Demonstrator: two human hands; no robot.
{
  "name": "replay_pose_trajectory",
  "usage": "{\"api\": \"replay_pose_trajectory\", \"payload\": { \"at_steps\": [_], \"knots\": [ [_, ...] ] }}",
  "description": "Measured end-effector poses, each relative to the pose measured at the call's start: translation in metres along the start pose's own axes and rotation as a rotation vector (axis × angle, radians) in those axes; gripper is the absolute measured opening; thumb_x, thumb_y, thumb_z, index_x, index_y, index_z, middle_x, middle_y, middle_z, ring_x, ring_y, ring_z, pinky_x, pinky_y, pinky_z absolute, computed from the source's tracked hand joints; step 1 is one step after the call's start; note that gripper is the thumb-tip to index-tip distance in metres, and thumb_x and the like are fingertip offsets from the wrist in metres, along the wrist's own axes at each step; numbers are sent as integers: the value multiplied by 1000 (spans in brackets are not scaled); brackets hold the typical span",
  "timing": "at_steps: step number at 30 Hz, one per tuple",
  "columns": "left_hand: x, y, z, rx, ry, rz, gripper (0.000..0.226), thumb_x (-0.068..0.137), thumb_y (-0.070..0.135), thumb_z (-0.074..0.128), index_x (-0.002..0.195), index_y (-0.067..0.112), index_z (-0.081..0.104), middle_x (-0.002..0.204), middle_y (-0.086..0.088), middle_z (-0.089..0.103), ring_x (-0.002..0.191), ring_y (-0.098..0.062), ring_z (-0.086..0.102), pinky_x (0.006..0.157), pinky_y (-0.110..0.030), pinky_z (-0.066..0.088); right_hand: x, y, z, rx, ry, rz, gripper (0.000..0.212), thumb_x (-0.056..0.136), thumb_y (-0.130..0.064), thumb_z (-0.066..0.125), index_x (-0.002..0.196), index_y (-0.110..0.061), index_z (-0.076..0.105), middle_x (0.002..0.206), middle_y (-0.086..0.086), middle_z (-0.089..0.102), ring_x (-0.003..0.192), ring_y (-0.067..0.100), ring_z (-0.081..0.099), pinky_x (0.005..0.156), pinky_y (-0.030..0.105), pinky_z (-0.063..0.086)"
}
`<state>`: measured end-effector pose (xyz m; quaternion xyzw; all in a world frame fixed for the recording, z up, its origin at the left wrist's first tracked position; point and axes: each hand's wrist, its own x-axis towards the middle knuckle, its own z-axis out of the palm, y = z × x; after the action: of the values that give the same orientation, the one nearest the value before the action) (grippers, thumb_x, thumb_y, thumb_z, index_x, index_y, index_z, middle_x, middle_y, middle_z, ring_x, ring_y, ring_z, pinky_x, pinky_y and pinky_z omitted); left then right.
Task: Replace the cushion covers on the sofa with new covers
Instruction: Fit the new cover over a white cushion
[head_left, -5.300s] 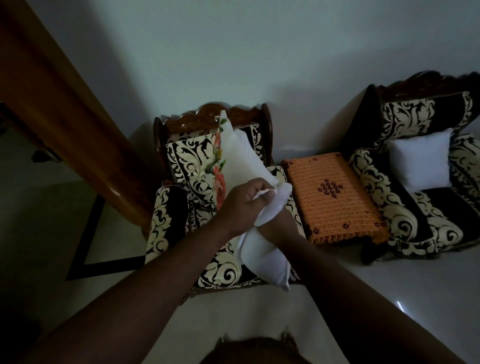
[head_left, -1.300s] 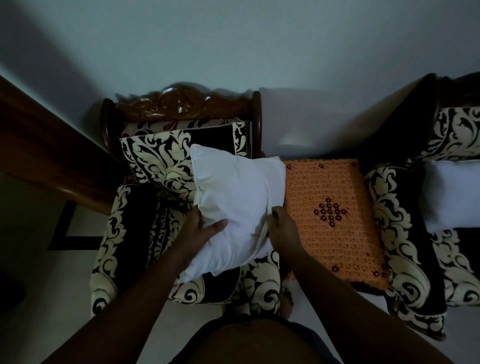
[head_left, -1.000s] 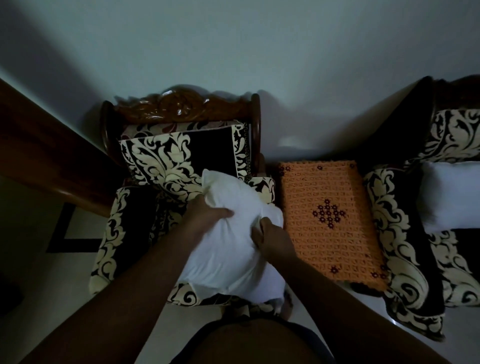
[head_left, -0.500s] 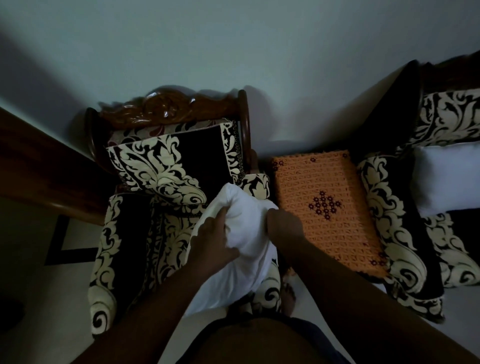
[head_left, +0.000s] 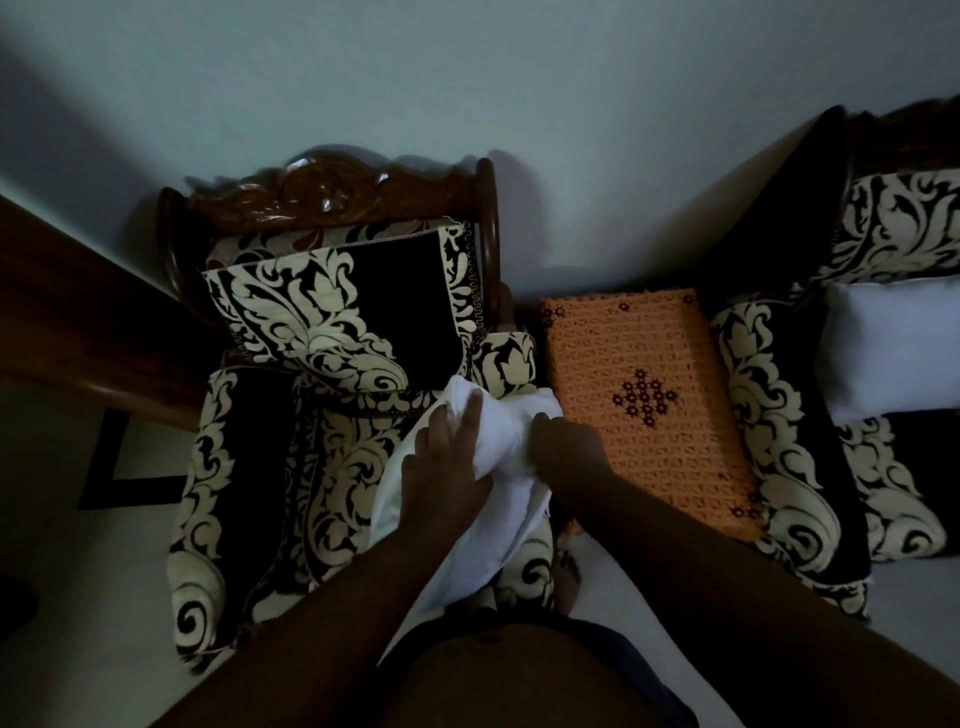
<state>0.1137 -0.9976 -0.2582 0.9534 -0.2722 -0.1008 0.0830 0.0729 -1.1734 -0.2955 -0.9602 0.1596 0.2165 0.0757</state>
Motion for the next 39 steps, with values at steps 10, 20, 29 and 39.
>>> {"api": "replay_pose_trajectory", "payload": {
  "at_steps": [10,20,29,39],
  "knots": [
    [-5,-1,24,-34,-37,115,138,64,90,61,162,22,-9,167,-17,-20,155,-44,1,105,-68,41,11,11,0,266,-8,151,26,103,-19,45,115,-7,65,118,11,67,111,28,64,95,37,49],
    [10,-28,29,-227,-51,1,135,65,64,77,161,34,-13,149,-20,29,123,-41,49,84,-53,54,1,21,31,360,10,-12,31,102,-33,49,121,-9,44,83,7,62,70,30,60,60,38,46],
    [16,16,32,-69,-32,-39,142,59,83,68,160,30,-17,149,-21,31,121,-35,51,88,-51,55,12,16,-13,19,29,44,22,101,-19,45,106,-10,65,106,9,70,97,29,69,81,39,54],
    [35,13,21,-30,-128,12,34,102,21,48,136,16,50,127,-11,61,105,-30,62,84,-39,49,3,-22,-55,655,300,-148,30,99,-24,48,70,-22,41,58,-8,42,51,7,41,49,25,23]
  ]
}}
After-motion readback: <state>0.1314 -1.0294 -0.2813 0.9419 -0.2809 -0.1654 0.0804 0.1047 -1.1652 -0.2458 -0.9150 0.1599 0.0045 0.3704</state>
